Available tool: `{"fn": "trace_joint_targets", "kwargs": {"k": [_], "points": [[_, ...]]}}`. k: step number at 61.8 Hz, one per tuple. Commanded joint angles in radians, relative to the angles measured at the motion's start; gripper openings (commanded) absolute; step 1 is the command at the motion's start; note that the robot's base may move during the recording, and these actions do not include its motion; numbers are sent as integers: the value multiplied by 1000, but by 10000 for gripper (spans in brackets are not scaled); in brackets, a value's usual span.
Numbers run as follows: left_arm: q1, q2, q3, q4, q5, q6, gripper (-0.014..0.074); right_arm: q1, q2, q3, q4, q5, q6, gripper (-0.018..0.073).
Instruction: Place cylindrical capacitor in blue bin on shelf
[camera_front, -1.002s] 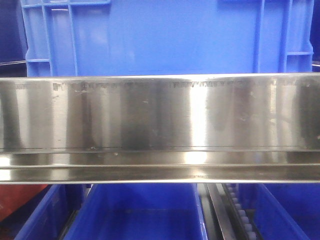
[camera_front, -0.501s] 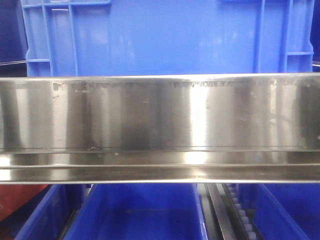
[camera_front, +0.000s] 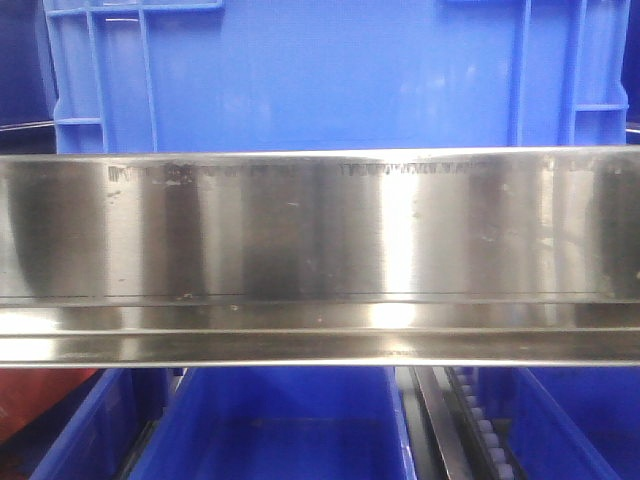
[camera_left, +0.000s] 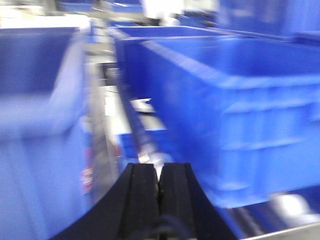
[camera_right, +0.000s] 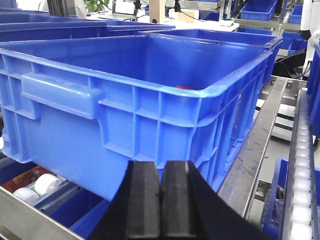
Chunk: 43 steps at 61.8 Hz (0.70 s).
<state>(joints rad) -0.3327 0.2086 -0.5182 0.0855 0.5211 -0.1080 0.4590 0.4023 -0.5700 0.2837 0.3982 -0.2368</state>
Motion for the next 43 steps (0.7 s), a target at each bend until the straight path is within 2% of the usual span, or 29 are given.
{"fn": "trace_joint_targets", "kwargs": {"k": [1,7,13,21,24,26,43], "points": [[62,-73,129,-11,-127,-1,-111,1,-6,4,-9,-25,-1,-153],[129,-163,286,-32,-264,-1,-111,1,-6,4,-9,-25,-1,-153],[173,-209,403,-64,-345,-1,-111,1,-6,4,-9,-25,-1,-153],[194,-209,518,-86,-467,-1,-111,1,-6,4,-9,-25,-1,-153],[196,-209,518,-86,-530,-1,-111,1,-6,4,-9,-25,-1,-153],[196,-209,518,-86,-486,-1,-111,1,-6,4,-9,-25,-1,-153],[196,-209,518,-86,-510,-1,-111,1,-6,4,-9,-25,-1,-153]]}}
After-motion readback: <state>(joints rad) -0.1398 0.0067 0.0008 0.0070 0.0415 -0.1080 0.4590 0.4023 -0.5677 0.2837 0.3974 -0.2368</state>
